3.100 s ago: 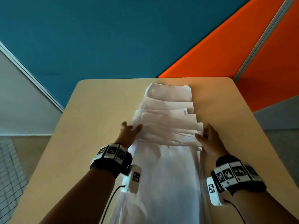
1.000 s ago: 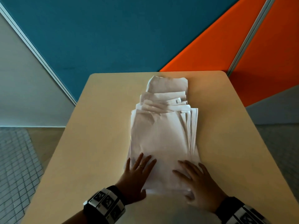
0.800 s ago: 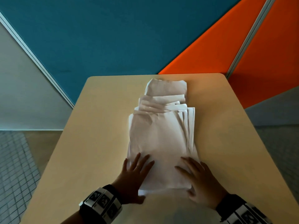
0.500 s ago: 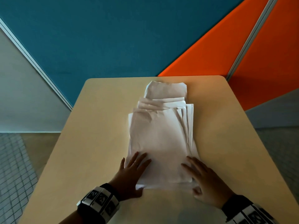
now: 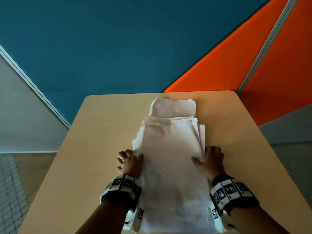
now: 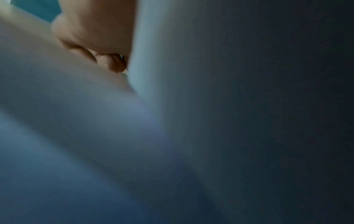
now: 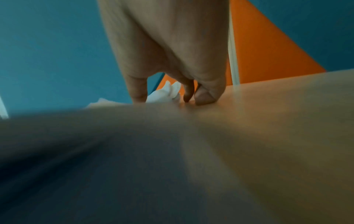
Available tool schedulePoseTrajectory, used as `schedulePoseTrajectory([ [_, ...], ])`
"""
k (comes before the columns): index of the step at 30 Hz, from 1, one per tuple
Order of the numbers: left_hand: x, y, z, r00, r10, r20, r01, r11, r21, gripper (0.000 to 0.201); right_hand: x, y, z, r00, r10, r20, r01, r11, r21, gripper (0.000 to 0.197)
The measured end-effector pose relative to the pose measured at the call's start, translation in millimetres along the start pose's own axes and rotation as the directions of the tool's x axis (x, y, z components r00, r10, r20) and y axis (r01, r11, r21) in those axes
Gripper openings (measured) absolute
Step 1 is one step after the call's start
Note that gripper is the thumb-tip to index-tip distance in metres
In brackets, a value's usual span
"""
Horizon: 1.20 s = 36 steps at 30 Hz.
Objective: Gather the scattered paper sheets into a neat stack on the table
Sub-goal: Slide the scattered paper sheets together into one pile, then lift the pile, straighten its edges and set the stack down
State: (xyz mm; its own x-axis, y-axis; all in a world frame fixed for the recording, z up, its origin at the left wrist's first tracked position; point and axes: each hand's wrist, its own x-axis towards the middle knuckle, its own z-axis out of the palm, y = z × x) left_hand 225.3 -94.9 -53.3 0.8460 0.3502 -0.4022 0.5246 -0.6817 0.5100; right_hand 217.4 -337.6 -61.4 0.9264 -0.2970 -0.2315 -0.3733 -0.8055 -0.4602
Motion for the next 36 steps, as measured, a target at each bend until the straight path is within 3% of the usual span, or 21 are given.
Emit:
schedulePoseTrajectory([
  [6, 24.8, 34.5, 1.2, 0.99, -0.101, 0.1, 0.115, 0.982, -0.147, 0.062, 23.2, -35.0, 3.6, 0.999, 0.026, 0.034, -0.031, 0.991, 0.13, 0.079],
  [11, 33.3, 38.8, 7.1, 0.999, 0.038, 0.016, -0.031, 0.953, -0.302, 0.044, 38.5, -28.7, -3.7, 0.997, 0.075, 0.026, -0.079, 0.956, 0.281, 0.074],
  [16, 29.7, 41.2, 7.7, 0.995, 0.096, 0.037, -0.074, 0.918, -0.39, 0.037, 42.5, -15.9, -7.2, 0.976, 0.185, 0.112, -0.216, 0.83, 0.515, 0.065],
  [22, -0.2, 13.0, 8.1, 0.994, 0.093, 0.063, -0.06, 0.911, -0.407, 0.038, 11.1, -8.1, -4.2, 0.979, 0.128, 0.16, -0.188, 0.872, 0.452, 0.075],
  [26, -39.0, -22.8, 8.5, 0.993, 0.082, 0.083, -0.033, 0.881, -0.471, 0.039, -28.1, 16.6, 4.7, 0.972, 0.075, 0.223, -0.179, 0.853, 0.491, 0.075],
  [31, -91.1, -66.3, 4.3, 0.975, 0.027, 0.221, 0.126, 0.75, -0.649, 0.035, -83.5, 48.2, 2.4, 0.951, 0.009, 0.31, -0.191, 0.803, 0.565, 0.056],
  [33, -96.5, -68.1, -1.6, 0.971, 0.051, 0.234, 0.13, 0.706, -0.696, 0.042, -91.2, 47.8, -3.6, 0.935, -0.033, 0.353, -0.195, 0.783, 0.591, 0.051],
  [36, -89.6, -55.9, -9.6, 0.972, 0.11, 0.208, 0.076, 0.689, -0.721, 0.075, -85.2, 35.5, -11.3, 0.923, -0.076, 0.376, -0.208, 0.724, 0.657, 0.042],
])
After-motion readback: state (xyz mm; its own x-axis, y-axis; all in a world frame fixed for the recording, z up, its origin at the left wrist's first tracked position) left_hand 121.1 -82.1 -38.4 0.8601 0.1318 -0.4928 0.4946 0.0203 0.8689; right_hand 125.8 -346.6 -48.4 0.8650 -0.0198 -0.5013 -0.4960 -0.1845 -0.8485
